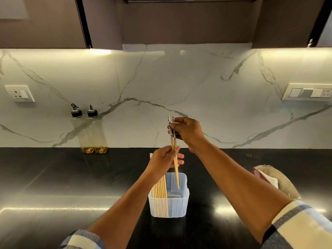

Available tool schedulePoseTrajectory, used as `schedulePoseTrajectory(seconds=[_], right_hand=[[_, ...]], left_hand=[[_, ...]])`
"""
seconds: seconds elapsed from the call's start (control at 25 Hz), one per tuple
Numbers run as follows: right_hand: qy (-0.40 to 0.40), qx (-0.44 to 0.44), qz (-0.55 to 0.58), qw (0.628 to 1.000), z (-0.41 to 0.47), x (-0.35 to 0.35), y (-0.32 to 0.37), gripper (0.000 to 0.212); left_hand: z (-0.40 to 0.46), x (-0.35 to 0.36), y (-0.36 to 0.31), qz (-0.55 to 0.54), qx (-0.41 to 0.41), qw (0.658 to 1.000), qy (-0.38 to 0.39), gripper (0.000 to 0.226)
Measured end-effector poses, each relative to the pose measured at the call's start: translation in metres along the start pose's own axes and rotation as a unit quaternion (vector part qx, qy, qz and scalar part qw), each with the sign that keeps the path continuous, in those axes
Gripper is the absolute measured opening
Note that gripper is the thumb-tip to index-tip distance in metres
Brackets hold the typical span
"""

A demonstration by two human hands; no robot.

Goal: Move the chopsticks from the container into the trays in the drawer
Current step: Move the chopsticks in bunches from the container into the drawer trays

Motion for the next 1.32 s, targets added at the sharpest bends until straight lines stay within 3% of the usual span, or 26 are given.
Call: schedulePoseTrajectory(seconds=[0.24,0.48,0.6,0.76,0.88,1.12,1.32], right_hand=[[0.015,0.029,-0.013,0.999,-0.043,-0.016,0.008,0.015],[0.046,0.073,-0.037,0.996,-0.082,-0.036,-0.040,0.022],[0.032,0.088,-0.113,0.989,-0.105,-0.048,-0.085,0.025],[-0.004,0.130,-0.103,0.986,-0.172,-0.063,-0.170,0.008],[-0.013,0.206,-0.103,0.973,-0.239,-0.072,-0.257,0.012],[-0.059,0.391,-0.115,0.911,-0.329,-0.108,-0.380,0.008],[-0.057,0.453,-0.143,0.878,-0.352,-0.107,-0.421,0.016]], left_hand=[[-0.047,0.019,-0.022,-0.104,-0.046,0.993,0.032,0.018],[-0.106,0.034,-0.005,-0.165,-0.140,0.971,0.100,0.025],[-0.140,0.047,0.014,-0.190,-0.187,0.959,0.100,0.026],[-0.187,0.068,0.044,-0.228,-0.221,0.944,0.087,0.024],[-0.244,0.091,0.082,-0.173,-0.264,0.942,0.112,0.023],[-0.372,0.141,0.161,-0.156,-0.435,0.884,0.076,0.018],[-0.416,0.166,0.201,-0.131,-0.503,0.852,0.061,0.018]])
Point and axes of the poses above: each hand's wrist, its own z-axis towards the middle knuckle, its own x-axis out of the palm, y = z × x, the point moved 5 cm from there along z, towards the middle knuckle, and after that the axes turned 12 degrees about x, right-handed, at the moved point
